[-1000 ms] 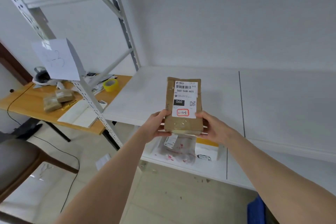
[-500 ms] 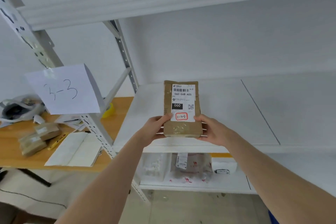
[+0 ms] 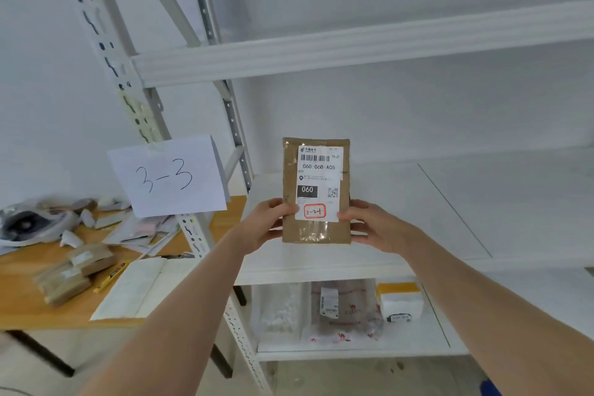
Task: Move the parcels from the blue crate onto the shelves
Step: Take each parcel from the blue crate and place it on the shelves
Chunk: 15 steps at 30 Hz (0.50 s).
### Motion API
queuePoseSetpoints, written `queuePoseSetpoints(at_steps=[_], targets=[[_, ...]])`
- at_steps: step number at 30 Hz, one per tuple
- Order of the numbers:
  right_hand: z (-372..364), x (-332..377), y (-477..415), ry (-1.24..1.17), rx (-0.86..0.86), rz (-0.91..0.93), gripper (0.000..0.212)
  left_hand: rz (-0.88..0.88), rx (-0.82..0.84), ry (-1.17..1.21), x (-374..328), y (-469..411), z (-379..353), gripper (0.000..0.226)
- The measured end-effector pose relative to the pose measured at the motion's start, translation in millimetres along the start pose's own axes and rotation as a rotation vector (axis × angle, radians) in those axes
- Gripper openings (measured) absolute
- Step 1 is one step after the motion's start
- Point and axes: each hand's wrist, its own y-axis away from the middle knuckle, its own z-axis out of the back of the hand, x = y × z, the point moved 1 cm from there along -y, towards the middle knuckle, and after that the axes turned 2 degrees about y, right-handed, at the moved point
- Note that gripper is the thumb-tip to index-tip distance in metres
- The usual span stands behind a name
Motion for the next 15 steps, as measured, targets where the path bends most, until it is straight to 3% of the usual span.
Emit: queuePoseSetpoints(at_steps=[9,15], targets=[[-0.8,54.2,79.4,0.041,-0.012,0.167,0.042,-0.156,0.010,-0.030,-62.5,65.8,-29.9,0.029],[-1.2,107.9,121.3,0.112,-0.032,0.291,0.035,-0.284,-0.013,-0.101,-120.6,99.8,-44.3,0.031]])
